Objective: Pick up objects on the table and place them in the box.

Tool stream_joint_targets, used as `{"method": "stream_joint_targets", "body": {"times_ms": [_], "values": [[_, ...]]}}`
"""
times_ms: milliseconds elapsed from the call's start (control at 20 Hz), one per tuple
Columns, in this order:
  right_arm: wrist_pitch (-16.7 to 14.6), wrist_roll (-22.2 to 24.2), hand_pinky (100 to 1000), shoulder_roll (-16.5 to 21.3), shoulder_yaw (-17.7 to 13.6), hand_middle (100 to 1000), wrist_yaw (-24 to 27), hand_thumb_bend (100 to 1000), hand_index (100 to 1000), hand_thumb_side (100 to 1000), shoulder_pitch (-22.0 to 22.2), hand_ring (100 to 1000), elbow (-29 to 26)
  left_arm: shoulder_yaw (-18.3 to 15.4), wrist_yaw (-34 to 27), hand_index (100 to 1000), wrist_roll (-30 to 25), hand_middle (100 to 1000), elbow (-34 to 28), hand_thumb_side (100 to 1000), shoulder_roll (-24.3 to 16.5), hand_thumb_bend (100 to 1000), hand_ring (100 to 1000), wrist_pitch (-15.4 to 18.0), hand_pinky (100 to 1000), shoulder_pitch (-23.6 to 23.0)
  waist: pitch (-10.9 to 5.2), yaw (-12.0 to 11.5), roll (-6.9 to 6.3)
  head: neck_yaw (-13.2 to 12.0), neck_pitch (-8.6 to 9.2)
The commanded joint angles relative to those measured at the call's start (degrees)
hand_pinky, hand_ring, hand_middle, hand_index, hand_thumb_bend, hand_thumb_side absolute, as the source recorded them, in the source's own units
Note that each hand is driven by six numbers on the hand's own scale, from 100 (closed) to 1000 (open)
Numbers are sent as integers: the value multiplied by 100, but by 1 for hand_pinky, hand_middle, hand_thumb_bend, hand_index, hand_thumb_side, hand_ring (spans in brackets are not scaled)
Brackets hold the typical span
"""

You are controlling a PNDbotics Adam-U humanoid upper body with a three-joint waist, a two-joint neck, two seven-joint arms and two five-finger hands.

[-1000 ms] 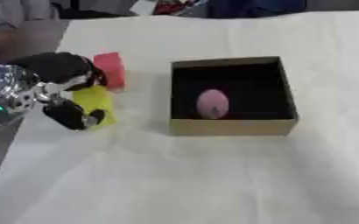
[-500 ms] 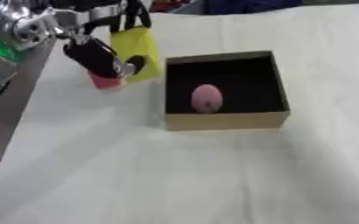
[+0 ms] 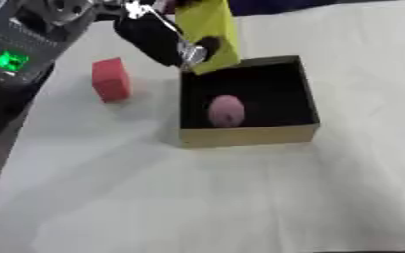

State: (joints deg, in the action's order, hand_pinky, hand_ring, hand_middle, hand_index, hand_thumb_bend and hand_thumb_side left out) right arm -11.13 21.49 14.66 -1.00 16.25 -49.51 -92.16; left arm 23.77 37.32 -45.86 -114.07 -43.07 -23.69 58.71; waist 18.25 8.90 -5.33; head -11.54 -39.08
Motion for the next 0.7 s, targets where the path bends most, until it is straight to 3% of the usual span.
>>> {"method": "stream_joint_targets", "body": {"times_ms": [50, 400, 700], "values": [[26, 3, 979, 18, 10, 626, -21, 100, 715, 768, -153, 852, -162, 34, 102, 736, -292, 388, -52, 325, 129, 100, 406, -386, 291, 194, -84, 27, 15, -60, 110], [53, 25, 980, -31, 23, 625, -1, 100, 715, 769, -211, 853, -189, 267, 222, 745, -307, 404, -1, 351, 477, 100, 420, -575, 315, 277, -5, 121, 14, -111, 182], [72, 27, 981, -41, 18, 624, 5, 100, 715, 771, -246, 853, -209, 474, 229, 754, 55, 434, 579, 379, 756, 100, 444, -504, 365, 227, 49, 181, 6, -127, 161]]}}
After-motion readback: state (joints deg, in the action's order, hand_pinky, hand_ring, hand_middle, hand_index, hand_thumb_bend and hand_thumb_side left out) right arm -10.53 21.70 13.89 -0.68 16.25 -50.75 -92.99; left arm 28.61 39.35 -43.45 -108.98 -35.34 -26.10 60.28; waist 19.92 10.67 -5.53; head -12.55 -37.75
